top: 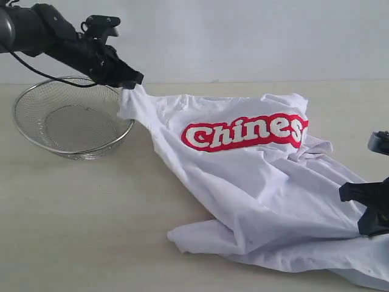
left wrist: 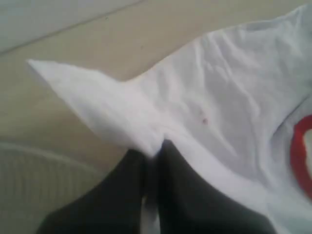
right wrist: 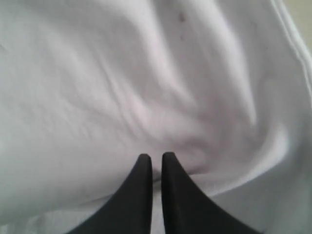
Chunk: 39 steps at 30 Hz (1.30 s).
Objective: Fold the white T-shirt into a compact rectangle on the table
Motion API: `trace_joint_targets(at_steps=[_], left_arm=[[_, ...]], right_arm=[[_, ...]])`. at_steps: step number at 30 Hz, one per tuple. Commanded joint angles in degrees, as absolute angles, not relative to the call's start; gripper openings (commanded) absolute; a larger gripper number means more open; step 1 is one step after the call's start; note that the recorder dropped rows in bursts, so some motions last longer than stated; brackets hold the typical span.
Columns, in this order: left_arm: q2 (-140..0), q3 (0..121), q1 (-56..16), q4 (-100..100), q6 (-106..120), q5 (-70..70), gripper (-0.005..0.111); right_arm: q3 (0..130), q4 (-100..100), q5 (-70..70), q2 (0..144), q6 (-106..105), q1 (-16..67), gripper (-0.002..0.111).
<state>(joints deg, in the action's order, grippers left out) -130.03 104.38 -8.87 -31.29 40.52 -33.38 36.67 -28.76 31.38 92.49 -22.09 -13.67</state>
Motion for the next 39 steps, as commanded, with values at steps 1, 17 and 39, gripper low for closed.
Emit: trace_joint_targets(at_steps=[1,17,39], left_arm=[[-133.1,112.9,-10.1,-41.1,47.1,-31.0,0.005],[-134.5,117.4,-7.1,-32.6,35.4,-31.6,0.008],[-130.4,117.4,-7.0,-42.6,35.4,-26.1,0.022]], right_arm=[[36.5,-28.8,32.5,92.1,-22.6,-13.5,0.002],[36.5,-28.8,31.8,92.1,-23.0,-13.5,0.002],[36.5,-28.8,31.9,92.1,-23.1,-13.5,0.002]])
